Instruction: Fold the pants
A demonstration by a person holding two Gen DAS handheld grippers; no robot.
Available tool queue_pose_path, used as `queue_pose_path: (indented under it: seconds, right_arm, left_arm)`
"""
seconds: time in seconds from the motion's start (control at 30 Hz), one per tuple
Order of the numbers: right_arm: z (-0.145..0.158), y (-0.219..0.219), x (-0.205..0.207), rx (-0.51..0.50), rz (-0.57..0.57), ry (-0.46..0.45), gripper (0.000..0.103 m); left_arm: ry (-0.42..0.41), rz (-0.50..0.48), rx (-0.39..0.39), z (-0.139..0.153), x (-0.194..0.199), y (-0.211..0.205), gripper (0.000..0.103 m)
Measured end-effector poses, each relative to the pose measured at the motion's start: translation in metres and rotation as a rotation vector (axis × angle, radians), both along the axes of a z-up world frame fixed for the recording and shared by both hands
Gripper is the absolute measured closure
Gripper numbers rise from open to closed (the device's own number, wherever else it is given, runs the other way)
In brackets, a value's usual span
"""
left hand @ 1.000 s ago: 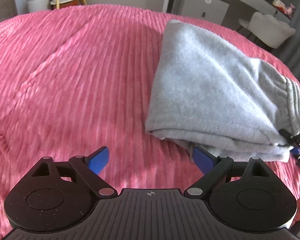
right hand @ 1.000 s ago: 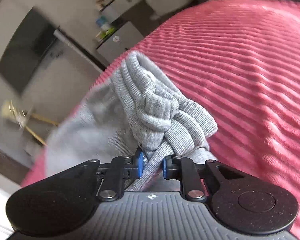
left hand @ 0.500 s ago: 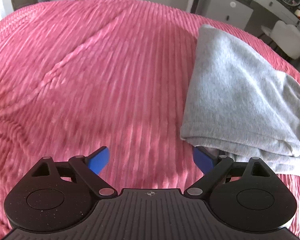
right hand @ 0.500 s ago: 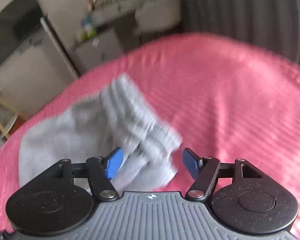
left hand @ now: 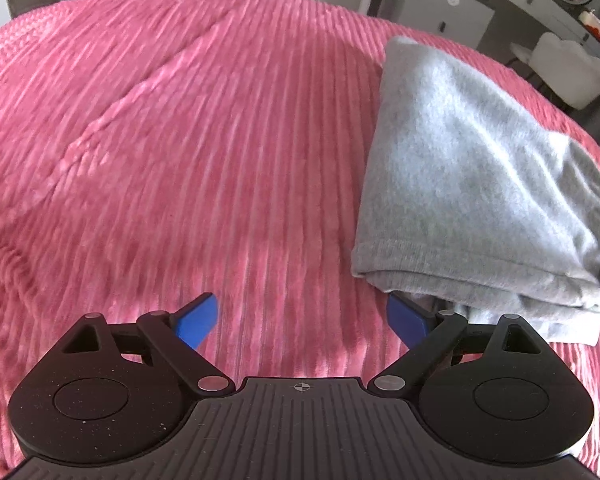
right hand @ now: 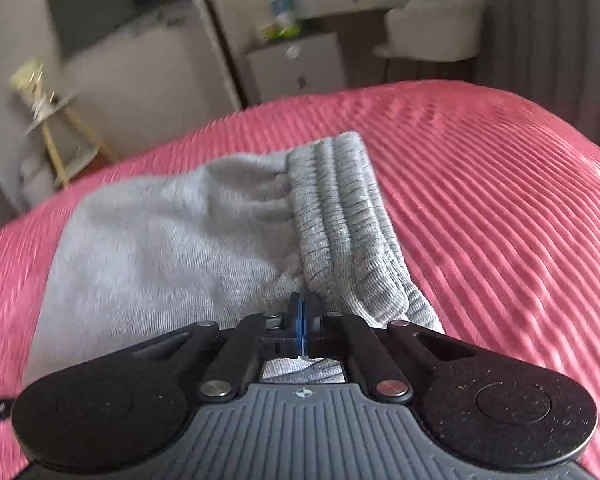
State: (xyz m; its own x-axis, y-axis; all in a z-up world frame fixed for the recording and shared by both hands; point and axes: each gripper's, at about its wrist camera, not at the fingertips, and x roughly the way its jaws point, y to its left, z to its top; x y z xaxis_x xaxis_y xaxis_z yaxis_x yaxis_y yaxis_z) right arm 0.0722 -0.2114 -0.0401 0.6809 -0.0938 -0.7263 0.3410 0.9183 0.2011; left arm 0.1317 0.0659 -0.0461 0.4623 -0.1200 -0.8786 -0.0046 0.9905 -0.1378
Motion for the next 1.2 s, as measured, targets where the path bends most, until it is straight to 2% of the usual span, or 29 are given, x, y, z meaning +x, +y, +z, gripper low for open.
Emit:
queue_pose_path:
  seconds: [0.1, 0.13, 0.17, 0.2, 0.27, 0.3, 0.37, 0.43, 0.5, 0.53, 0.6, 0.63, 0.7, 0.8, 0.87, 0.93, 1.0, 1.1, 1.2]
  right_arm:
    - [0.029, -0.007, 0.014, -0.001, 0.078, 0.134, 0.103]
    - [0.042, -0.009, 0.015, 0.005, 0.087, 0.181, 0.097]
    - [0.054, -0.008, 0.015, -0.015, 0.087, 0.239, 0.073]
    - [0.063, -0.005, 0.012, -0.066, 0.087, 0.304, 0.040]
    - [0.078, 0.005, -0.003, -0.172, 0.132, 0.420, 0.013]
    - [0.084, 0.010, -0.012, -0.205, 0.156, 0.456, 0.005]
    - [0.092, 0.020, -0.033, -0.228, 0.199, 0.525, 0.005]
    - [0.096, 0.029, -0.051, -0.208, 0.217, 0.557, 0.005]
    - [0.100, 0.038, -0.063, -0.197, 0.205, 0.512, 0.005]
    - [0.098, 0.045, -0.068, -0.200, 0.178, 0.476, 0.005]
    - [0.089, 0.060, -0.069, -0.193, 0.096, 0.462, 0.005]
    - [0.081, 0.064, -0.063, -0.183, 0.076, 0.483, 0.005]
    - [0.054, 0.079, -0.060, -0.134, 0.060, 0.581, 0.005]
    - [0.034, 0.105, -0.068, -0.028, 0.122, 0.681, 0.005]
    - [0.032, 0.126, -0.075, -0.082, 0.185, 0.723, 0.005]
    - [0.041, 0.143, -0.079, -0.174, 0.253, 0.695, 0.005]
    - [0.053, 0.150, -0.079, -0.199, 0.272, 0.648, 0.005]
    - [0.069, 0.145, -0.075, -0.128, 0.245, 0.608, 0.005]
    - [0.084, 0.136, -0.067, -0.094, 0.203, 0.602, 0.005]
  left_arm:
    - [0.009, -0.003, 0.020, -0.011, 0.001, 0.002, 0.008]
    - [0.000, -0.006, 0.040, -0.015, 0.000, 0.001, 0.008]
    - [-0.011, -0.017, 0.067, -0.018, -0.002, -0.002, 0.008]
    - [-0.023, -0.036, 0.103, -0.020, -0.005, -0.006, 0.008]
    - [-0.037, -0.095, 0.191, -0.022, -0.013, -0.021, 0.008]
    - [-0.039, -0.120, 0.227, -0.022, -0.017, -0.029, 0.007]
    - [-0.027, -0.181, 0.279, -0.020, -0.025, -0.046, 0.007]
    - [0.003, -0.225, 0.307, -0.016, -0.035, -0.062, 0.007]
    - [0.011, -0.267, 0.322, -0.012, -0.049, -0.074, 0.006]
    - [0.019, -0.292, 0.338, -0.010, -0.058, -0.079, 0.006]
    - [0.025, -0.321, 0.362, -0.003, -0.075, -0.084, 0.006]
    - [0.025, -0.327, 0.369, 0.001, -0.084, -0.083, 0.006]
    - [0.014, -0.314, 0.361, 0.012, -0.100, -0.075, 0.006]
    - [0.011, -0.276, 0.343, 0.030, -0.120, -0.058, 0.006]
    - [-0.003, -0.242, 0.348, 0.042, -0.127, -0.046, 0.006]
    - [-0.028, -0.220, 0.350, 0.058, -0.127, -0.038, 0.006]
    - [-0.012, -0.224, 0.374, 0.071, -0.122, -0.037, 0.005]
    - [0.002, -0.258, 0.414, 0.093, -0.110, -0.043, 0.005]
    - [-0.008, -0.231, 0.418, 0.113, -0.096, -0.045, 0.005]
